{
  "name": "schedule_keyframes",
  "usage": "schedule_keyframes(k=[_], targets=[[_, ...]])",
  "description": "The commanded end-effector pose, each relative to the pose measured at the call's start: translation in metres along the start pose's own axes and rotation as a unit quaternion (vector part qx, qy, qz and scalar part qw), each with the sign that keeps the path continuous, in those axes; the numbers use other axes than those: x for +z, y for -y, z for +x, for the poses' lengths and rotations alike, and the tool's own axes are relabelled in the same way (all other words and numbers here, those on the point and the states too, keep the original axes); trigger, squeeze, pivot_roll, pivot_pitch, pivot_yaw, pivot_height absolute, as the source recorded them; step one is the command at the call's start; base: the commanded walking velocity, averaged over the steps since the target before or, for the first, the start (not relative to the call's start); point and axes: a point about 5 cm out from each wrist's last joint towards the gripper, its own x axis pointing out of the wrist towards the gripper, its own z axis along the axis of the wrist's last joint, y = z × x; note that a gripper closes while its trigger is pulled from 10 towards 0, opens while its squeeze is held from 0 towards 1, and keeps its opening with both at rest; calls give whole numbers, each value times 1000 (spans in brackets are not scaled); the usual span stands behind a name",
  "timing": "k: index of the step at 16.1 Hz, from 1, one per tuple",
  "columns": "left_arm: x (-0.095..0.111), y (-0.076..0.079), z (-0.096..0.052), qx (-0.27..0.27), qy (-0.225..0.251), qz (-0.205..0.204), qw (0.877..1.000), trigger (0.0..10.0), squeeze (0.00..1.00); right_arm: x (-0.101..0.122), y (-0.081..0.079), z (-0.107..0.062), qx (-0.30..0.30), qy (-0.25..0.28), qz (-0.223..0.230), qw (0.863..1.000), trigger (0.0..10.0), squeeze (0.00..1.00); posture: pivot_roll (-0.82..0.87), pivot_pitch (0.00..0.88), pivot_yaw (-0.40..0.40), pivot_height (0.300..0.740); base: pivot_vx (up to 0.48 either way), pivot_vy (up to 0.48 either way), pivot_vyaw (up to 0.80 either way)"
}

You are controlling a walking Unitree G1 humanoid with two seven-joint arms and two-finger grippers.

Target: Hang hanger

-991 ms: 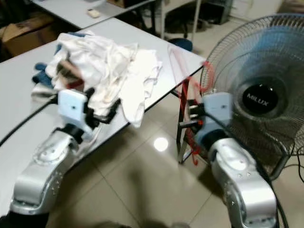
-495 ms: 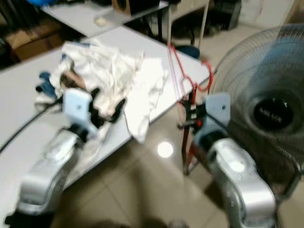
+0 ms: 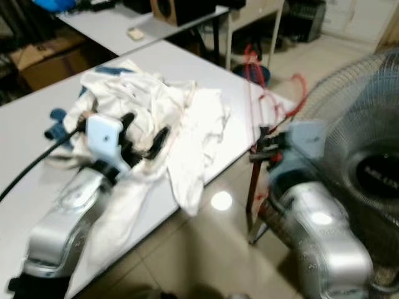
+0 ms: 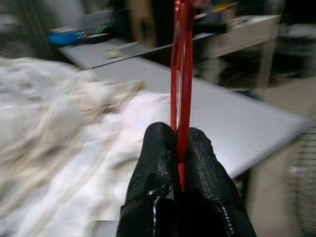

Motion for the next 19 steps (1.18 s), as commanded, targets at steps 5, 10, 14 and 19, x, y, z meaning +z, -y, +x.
schedule_keyframes(k=[5, 10, 14, 19], targets=[[0, -20, 8, 65, -16, 48, 997, 10000, 710, -2, 2, -6, 4, -14, -54, 998, 10000, 0, -192, 97, 96, 740, 0, 0, 0], [-3, -25, 24, 57, -36, 119, 991, 10000, 294, -2, 2, -5, 6, -18, -35, 999, 10000, 0, -196, 105, 92, 740, 0, 0, 0], [-4, -25, 40, 51, -33, 95, 994, 3451, 0, 1, 1, -3, 2, -13, -64, 998, 10000, 0, -205, 109, 95, 740, 0, 0, 0], [-8, -31, 47, 65, -42, 112, 991, 4824, 0, 3, 2, -5, -4, -3, -68, 998, 10000, 0, -212, 109, 99, 740, 0, 0, 0]])
